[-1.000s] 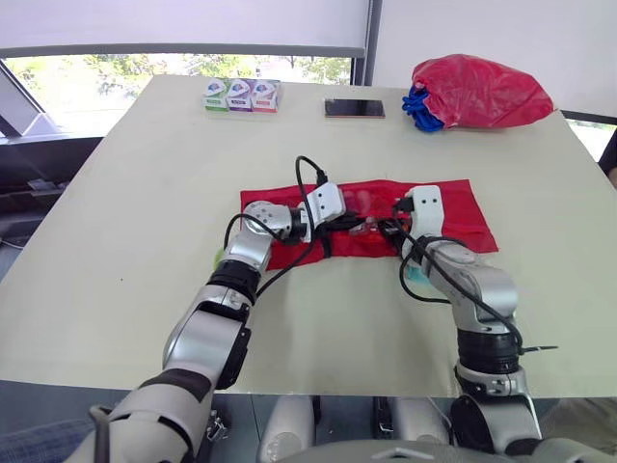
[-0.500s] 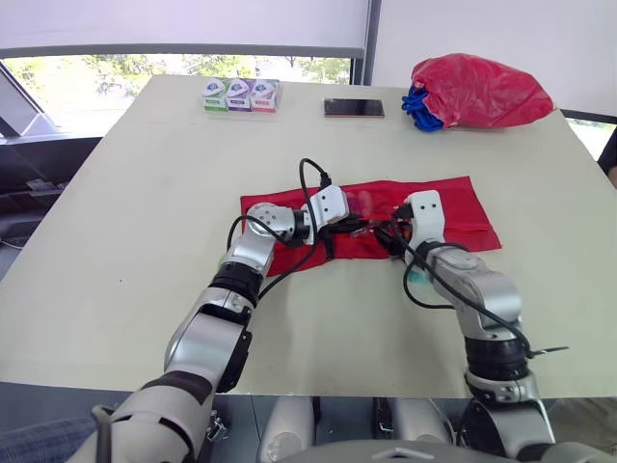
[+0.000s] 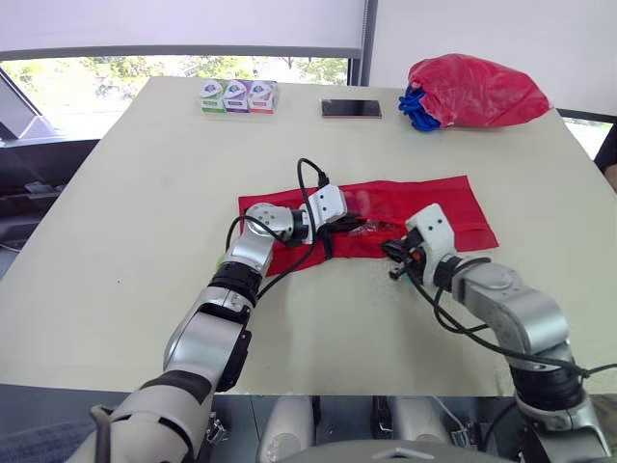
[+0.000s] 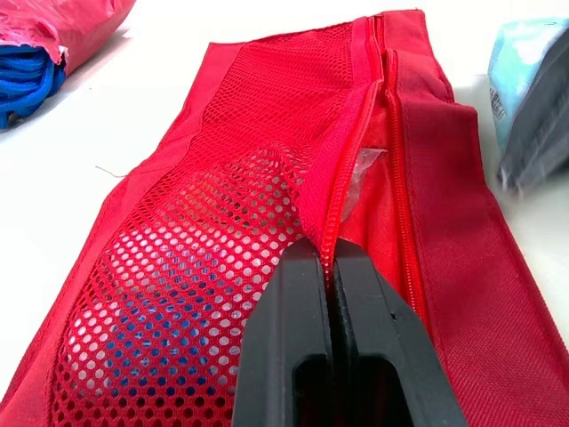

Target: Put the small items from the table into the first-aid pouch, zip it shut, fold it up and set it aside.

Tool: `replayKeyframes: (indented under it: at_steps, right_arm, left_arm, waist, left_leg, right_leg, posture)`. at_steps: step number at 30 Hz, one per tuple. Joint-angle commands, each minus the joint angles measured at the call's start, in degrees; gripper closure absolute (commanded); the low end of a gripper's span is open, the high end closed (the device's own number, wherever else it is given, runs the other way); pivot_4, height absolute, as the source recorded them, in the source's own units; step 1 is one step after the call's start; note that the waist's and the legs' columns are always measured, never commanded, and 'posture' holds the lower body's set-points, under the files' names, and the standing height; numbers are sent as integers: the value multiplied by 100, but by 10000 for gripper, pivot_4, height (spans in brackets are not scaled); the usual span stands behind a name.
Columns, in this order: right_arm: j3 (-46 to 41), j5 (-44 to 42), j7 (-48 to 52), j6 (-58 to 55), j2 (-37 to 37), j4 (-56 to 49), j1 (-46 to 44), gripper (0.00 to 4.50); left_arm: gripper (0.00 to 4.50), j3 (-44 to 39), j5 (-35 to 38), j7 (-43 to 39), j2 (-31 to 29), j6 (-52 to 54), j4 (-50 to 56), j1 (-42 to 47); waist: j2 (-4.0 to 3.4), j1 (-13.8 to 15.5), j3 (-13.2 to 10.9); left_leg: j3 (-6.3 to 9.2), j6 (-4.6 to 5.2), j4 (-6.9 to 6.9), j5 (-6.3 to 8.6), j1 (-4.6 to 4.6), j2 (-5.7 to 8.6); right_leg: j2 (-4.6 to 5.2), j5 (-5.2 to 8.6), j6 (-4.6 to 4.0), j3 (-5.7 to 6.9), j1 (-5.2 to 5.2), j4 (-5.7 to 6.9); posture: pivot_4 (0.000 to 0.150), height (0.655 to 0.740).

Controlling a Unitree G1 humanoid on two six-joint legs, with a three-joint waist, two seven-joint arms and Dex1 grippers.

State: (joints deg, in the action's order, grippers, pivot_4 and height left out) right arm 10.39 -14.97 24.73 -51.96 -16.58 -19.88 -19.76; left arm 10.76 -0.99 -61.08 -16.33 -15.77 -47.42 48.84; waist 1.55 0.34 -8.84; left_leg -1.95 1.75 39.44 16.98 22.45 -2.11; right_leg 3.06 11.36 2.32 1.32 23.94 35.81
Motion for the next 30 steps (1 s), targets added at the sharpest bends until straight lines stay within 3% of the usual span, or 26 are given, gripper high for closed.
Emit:
replayKeyframes:
  at_steps: [1,11,19,25,26,28,30]
  right_arm:
    - [202,225,20,699,181,595,-371,44092]
    - [220,494,-58,1672,772,1830,-866,44092]
    - [-161,-61,1267,2238,-457,62,210,44092]
    - [-1360,-1062,2019,2515,-1276,-1070,1276,44092]
    - [-1603,-1210,2131,2516,-1438,-1189,1481,38439]
    - [-2195,-1457,2316,2565,-1704,-1288,1886,32536]
    - [-2766,-1641,2520,2697,-1941,-1270,2258,22978]
  left_arm:
    - [45000,-64,66,-5,3,-126,36,178]
    - [45000,-51,70,-73,-51,-146,104,121]
    - [45000,-128,75,-171,-425,-141,206,-16]
    - [45000,-260,201,-238,-849,103,659,-431]
    - [45000,-276,215,-242,-938,157,787,-548]
    - [45000,-334,262,-226,-1105,289,1050,-778]
    - [45000,-391,296,-219,-1290,394,1309,-1009]
  waist:
    - [0,-6,0]
    - [0,-38,0]
    - [-1,-52,-1]
    - [-1,-102,-1]
    - [0,-109,-1]
    - [0,-101,-1]
    - [2,-110,-1]
  left_leg:
    - [0,0,1,0,0,0]
    - [0,0,0,0,6,1]
    - [2,0,-2,1,9,1]
    - [-6,0,-4,1,-8,-4]
    - [-7,0,-7,1,-17,-8]
    - [-10,0,-8,1,-31,-9]
    - [-11,0,-12,2,-54,-9]
  right_leg:
    - [-1,0,0,-1,0,0]
    - [-2,0,0,-5,0,-4]
    - [-2,0,0,-5,1,-11]
    - [-11,1,1,-22,0,-2]
    - [-15,1,1,-25,-6,0]
    - [-17,1,1,-39,-12,2]
    - [-15,2,2,-54,-31,0]
  posture:
    - [1500,7400]
    - [1500,7400]
    - [1500,7400]
    - [1500,7400]
    - [1500,7400]
    - [1500,7400]
    - [1500,7400]
